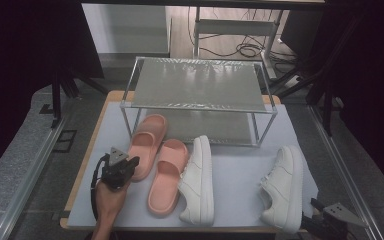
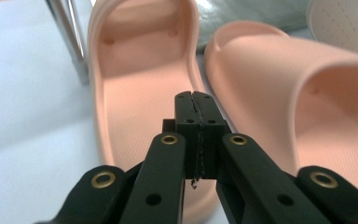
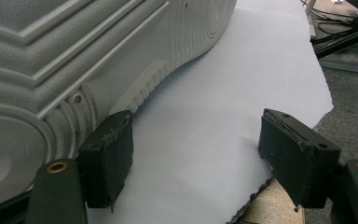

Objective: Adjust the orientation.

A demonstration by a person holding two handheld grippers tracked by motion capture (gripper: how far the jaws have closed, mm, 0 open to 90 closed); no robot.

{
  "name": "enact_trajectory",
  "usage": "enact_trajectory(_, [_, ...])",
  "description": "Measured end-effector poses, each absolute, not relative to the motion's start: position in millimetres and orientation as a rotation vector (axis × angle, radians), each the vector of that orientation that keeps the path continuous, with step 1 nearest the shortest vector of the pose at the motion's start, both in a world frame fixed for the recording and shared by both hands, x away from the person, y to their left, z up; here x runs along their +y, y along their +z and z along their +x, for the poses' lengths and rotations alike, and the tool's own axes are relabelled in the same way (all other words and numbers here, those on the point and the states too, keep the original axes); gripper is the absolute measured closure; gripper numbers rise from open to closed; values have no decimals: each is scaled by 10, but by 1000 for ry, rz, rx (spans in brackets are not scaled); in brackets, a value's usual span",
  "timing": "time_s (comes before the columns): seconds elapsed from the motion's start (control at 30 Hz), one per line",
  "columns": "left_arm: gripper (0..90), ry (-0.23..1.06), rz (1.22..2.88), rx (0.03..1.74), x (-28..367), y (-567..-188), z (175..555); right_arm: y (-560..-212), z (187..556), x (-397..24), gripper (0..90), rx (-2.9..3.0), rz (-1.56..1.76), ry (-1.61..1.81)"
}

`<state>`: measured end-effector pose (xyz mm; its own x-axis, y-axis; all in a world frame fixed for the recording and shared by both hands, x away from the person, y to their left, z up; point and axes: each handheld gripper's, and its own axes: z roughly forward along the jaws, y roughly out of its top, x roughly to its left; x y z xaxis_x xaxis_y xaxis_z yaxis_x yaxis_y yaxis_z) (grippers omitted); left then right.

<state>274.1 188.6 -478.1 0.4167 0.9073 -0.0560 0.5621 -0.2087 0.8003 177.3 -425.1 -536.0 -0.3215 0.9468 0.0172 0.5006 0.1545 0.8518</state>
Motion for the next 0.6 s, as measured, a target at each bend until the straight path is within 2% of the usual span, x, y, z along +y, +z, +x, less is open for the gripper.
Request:
enact_trajectory(0.4, [897,516,1907,1302,2108,-4999,2299,-5363,1774,-4248,267,1893,1374,1079])
enact_trajectory(0.6, [897,512,1952,1306,2079,-5083,2247,-5364,1774,-4246,266,1892,1374,1079])
